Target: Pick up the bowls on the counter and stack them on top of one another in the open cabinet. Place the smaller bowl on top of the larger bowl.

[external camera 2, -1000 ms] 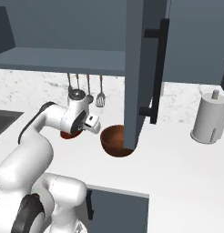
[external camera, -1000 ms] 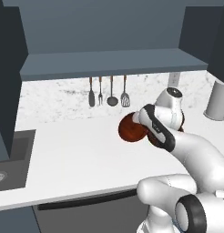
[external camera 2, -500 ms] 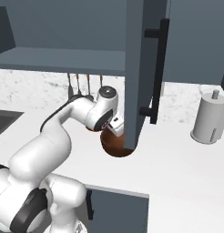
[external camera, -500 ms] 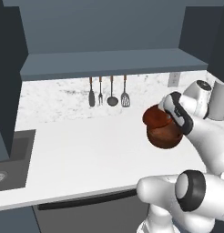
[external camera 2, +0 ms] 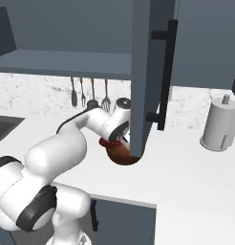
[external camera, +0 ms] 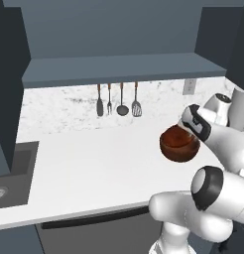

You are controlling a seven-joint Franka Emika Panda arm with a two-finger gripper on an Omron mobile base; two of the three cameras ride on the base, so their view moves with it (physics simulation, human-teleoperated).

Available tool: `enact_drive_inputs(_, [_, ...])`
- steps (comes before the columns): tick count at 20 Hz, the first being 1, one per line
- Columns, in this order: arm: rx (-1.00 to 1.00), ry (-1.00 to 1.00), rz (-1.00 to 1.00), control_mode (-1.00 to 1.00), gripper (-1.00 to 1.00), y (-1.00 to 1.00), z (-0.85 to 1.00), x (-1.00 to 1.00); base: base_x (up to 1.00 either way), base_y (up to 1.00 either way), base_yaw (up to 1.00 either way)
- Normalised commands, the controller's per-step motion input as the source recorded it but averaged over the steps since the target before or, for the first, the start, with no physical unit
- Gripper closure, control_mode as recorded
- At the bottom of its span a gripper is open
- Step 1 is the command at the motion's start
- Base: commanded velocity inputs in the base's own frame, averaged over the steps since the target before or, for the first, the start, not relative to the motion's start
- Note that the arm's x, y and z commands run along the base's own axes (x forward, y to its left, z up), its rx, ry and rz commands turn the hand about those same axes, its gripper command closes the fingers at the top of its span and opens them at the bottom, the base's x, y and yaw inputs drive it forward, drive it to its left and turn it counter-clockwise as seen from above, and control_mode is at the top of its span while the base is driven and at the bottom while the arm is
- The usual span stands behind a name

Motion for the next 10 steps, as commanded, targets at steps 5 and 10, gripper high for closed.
enact_drive_inputs(5, [0.0,0.0,-0.06,-1.0,1.0,-0.09,-0.19,0.48,0.0,0.0,0.0])
enact_drive_inputs(10, [0.0,0.0,-0.03,-1.0,1.0,-0.11,-0.08,0.58,0.0,0.0,0.0])
